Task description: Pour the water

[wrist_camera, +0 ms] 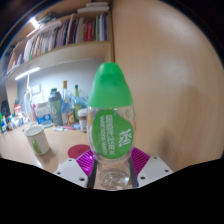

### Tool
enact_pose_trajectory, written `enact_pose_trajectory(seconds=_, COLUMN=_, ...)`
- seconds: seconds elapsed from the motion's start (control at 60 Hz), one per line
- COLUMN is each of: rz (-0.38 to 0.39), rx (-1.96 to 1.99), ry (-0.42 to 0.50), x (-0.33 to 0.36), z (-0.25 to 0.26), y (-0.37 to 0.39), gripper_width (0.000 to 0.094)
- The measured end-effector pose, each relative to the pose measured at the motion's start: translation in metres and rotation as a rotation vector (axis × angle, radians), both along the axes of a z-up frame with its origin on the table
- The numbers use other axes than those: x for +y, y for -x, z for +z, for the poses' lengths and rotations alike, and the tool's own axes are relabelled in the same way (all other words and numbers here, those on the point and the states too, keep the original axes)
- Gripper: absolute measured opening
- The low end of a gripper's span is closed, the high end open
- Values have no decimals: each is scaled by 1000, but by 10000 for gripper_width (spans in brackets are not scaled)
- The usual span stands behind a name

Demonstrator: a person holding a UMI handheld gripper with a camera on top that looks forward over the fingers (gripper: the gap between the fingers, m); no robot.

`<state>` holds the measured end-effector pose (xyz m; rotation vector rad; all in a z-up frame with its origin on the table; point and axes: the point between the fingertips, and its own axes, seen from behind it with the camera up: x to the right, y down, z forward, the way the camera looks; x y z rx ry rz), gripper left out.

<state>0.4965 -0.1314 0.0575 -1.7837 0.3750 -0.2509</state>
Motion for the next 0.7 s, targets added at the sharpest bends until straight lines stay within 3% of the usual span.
enact_pose_trajectory(seconds=0.083, rz=-55, rx=50, ry=7, x=3, z=-5, y=-5, gripper_width=455)
enact_pose_trajectory(seconds=0.233, rz=-56, rx=107, ry=111, x=13, z=-1, y=3, gripper_width=379)
enact_pose_trajectory(seconds=0.4, rz=63, rx=-280, ry=145, x=65, z=105, y=26, gripper_width=378)
enact_pose_trajectory(seconds=0.583, rz=186, rx=-1116, ry=434, x=133, z=157, y=46, gripper_width=378)
enact_pose_trajectory(seconds=0.667, rz=276, rx=-1479, ry=568, x=155, z=153, y=59, gripper_width=377)
enact_pose_trajectory(seconds=0.7, rz=347, rx=-1601, ry=633, x=162, z=148, y=58, gripper_width=381)
